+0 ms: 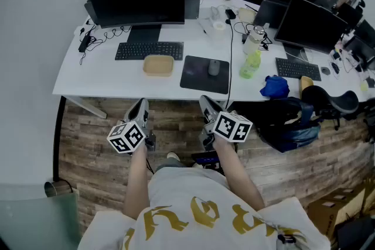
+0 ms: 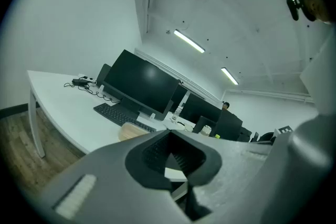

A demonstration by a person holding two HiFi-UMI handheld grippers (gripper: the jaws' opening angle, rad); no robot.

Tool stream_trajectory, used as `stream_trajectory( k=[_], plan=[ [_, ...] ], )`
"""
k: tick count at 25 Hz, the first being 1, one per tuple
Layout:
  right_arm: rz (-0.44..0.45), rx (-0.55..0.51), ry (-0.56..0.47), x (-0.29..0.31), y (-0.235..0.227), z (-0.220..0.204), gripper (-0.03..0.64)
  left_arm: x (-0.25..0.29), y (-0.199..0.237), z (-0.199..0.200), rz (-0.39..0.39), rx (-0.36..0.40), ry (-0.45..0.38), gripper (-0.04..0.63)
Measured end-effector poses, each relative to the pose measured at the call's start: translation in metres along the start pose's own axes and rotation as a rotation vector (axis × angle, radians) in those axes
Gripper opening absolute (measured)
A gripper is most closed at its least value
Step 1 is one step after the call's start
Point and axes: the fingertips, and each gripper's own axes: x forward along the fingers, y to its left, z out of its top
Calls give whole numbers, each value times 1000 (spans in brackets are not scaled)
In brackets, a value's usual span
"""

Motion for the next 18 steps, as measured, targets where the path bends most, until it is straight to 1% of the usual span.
stream_trajectory(
  k=[7,15,16,17,18],
  plan=[
    [-16,-9,16,-3,2,-8,25,-10,-3,-8,5,18,25,0],
    [4,-13,20,-6,5,-12,26,-25,-2,-7,23,33,20,2],
    [6,-9,20,-6,5,-12,36,-27,-3,-7,19,31,21,2],
    [11,-4,22,-6,6,-13,81,-28,-3,-7,13,27,22,31],
    [15,1,23,-5,7,-14,97,-30,-2,-7,9,22,25,61]
  ],
)
